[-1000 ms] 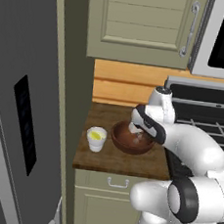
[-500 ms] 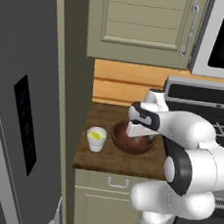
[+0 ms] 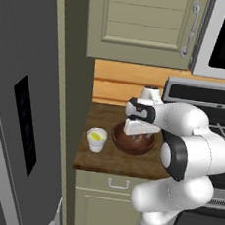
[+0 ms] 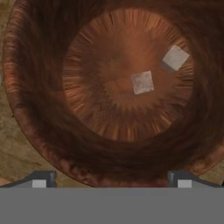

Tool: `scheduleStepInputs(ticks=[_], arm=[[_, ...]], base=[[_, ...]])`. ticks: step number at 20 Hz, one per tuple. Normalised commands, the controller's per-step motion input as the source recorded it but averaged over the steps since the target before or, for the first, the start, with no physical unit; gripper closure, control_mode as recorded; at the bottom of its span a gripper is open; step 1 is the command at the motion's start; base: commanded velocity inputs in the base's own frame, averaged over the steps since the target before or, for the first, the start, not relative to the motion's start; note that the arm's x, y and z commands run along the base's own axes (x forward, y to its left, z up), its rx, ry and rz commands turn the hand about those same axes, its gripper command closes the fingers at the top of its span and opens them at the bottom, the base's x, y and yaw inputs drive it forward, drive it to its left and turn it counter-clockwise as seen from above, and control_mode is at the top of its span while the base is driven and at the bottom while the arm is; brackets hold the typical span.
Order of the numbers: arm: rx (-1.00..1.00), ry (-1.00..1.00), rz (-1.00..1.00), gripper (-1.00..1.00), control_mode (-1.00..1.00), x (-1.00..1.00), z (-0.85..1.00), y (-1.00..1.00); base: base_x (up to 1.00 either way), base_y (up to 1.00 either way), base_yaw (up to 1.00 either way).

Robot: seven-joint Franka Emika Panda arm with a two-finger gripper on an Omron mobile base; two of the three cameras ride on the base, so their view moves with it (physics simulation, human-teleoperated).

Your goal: Grab a lemon wedge from the fridge and one ice cube from the ice bowl, and put them in the glass of lemonade.

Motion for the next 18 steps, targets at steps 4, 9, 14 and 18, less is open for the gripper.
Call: scheduleStepInputs(ticks=[4,9,14,18], arm=[[0.00,0.00,0.00,-1.00,-1.00,0.10,-0.13,0.03],[0.00,0.00,0.00,-1.00,-1.00,0.00,-0.21,0.00],[0.00,0.00,0.00,-1.00,-1.00,0.00,-0.03,-0.18],[0.00,0.00,0.00,-1.00,-1.00,0.00,-0.06,-0.06]], base=[[0.00,0.00,0.00],[0.00,0.00,0.00],[0.00,0.00,0.00],[0.00,0.00,0.00]])
